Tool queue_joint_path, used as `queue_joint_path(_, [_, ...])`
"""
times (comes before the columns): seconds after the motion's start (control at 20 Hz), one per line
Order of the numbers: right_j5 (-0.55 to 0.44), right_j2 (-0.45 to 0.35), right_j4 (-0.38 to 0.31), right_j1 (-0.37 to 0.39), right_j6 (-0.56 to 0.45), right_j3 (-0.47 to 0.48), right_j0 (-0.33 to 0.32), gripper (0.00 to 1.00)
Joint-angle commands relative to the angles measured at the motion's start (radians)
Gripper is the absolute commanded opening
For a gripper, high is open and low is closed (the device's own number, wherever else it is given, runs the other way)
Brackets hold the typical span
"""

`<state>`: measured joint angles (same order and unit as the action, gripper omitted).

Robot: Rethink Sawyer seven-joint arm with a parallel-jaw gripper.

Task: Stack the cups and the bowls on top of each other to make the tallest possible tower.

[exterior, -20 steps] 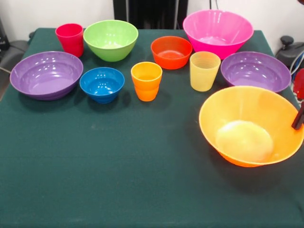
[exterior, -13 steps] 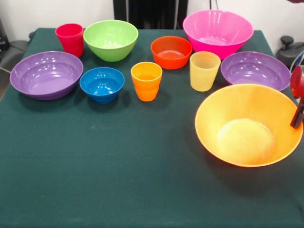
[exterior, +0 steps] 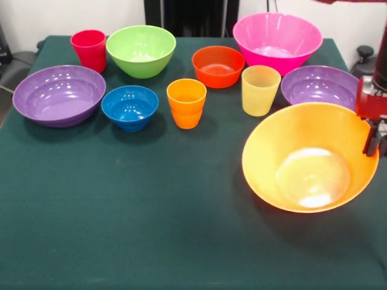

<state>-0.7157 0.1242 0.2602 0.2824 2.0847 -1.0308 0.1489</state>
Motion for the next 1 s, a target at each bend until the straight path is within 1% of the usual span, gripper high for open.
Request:
queue_joint_path(0.05, [-0.155,-0.342,0.075,0.019,-0.211,-0.211,-0.143,0.00])
queue_joint_path(0.15, [-0.154,-0.413,0.106,0.023,-0.230,-0.252,-0.192,0.00])
queue_joint_path(0.4, [-0.223,-0.514,0.127,0.014,-0.256,-0.280,-0.266,0.00])
queue_joint_path(0.55, [-0.262,-0.536,0.109,0.013,-0.243,-0.274,-0.280,0.00])
queue_joint_path(0.6, [-0.296,-0.527,0.100,0.022,-0.229,-0.260,-0.274,0.00])
queue_joint_path(0.75, [-0.337,-0.560,0.106,0.055,-0.187,-0.275,-0.292,0.00])
queue_joint_path(0.95, [-0.380,-0.665,0.187,0.107,-0.160,-0.348,-0.349,0.00])
queue_joint_path(1.0, [-0.405,-0.692,0.209,0.117,-0.153,-0.359,-0.363,0.00])
